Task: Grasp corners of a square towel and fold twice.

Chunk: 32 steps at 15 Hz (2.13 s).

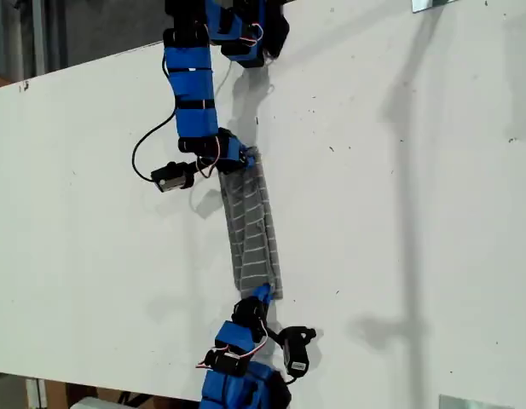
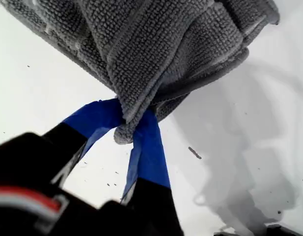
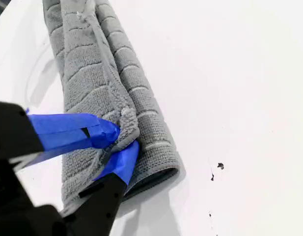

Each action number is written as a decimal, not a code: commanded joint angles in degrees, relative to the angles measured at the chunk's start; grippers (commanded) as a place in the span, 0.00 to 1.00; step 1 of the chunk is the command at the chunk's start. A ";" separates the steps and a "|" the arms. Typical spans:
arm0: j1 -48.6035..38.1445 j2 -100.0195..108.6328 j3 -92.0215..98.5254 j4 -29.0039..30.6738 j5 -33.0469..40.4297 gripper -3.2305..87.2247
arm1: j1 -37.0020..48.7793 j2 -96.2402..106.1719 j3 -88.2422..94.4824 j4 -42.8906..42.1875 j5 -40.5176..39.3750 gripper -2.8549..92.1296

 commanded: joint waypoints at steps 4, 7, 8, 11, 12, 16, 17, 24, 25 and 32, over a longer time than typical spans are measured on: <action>1.32 -0.26 3.16 -1.67 -4.04 0.03 | -0.88 0.88 0.79 -1.14 1.05 0.03; 2.37 -0.26 1.49 0.62 -1.93 0.07 | -3.60 1.76 0.26 0.70 2.11 0.34; 3.16 0.53 0.53 2.81 -2.46 0.26 | -4.39 3.25 0.35 2.02 2.55 0.37; 4.22 10.55 -0.88 14.33 -3.52 0.34 | -3.87 7.65 1.76 4.75 2.81 0.45; 4.22 17.84 0.35 18.72 -3.87 0.33 | -3.25 9.05 2.02 5.01 2.37 0.47; 3.78 56.60 6.77 34.89 -0.18 0.33 | 0.97 9.32 1.85 3.52 -1.49 0.51; 2.64 67.32 9.05 43.24 -1.85 0.33 | 2.11 8.00 1.41 2.46 -2.64 0.51; 1.49 71.46 13.10 50.36 -6.24 0.33 | 7.65 -20.04 -18.02 -0.62 -8.53 0.51; 1.41 71.46 13.36 50.36 -6.15 0.33 | 7.56 -23.12 -21.36 0.44 -8.53 0.51; 1.14 71.46 13.97 47.90 -5.71 0.33 | 10.11 -11.69 1.14 2.02 -0.62 0.50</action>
